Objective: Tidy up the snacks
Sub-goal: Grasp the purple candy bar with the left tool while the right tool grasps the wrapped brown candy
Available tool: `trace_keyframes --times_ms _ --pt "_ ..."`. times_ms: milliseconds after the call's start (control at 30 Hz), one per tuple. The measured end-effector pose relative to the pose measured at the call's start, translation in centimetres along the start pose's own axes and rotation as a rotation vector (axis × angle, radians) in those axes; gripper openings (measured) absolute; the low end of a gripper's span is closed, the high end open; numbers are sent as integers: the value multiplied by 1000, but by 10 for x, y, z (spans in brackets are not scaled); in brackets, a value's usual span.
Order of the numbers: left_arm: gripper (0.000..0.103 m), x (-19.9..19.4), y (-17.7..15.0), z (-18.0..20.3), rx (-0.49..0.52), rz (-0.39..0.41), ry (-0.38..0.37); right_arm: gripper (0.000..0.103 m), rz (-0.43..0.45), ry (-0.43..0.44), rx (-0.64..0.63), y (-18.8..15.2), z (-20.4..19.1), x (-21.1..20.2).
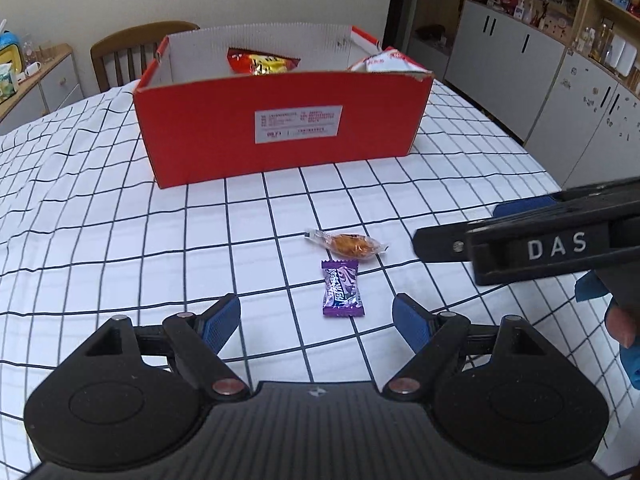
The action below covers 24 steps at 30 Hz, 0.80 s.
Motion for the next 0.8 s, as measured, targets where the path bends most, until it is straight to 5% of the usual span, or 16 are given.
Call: trace_keyframes --times_ms 433,600,800 --pt "82 25 -1 25 26 6 5 69 -128 88 -81 9 -3 52" --pt "69 33 -1 29 41 -12 11 50 -170 142 -89 12 -5 64" --pt "60 37 3 33 64 4 29 44 -199 174 -143 14 -15 74"
Point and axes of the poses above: each gripper's, at about its wrist camera, not at the fingertips, and x roughly the way its jaws point, z to its right, y to its top, the point moved 9 cm from there along x, roughly the way its jaws point, and after that the axes turned 14 degrees about y, right-handed, at the moved point
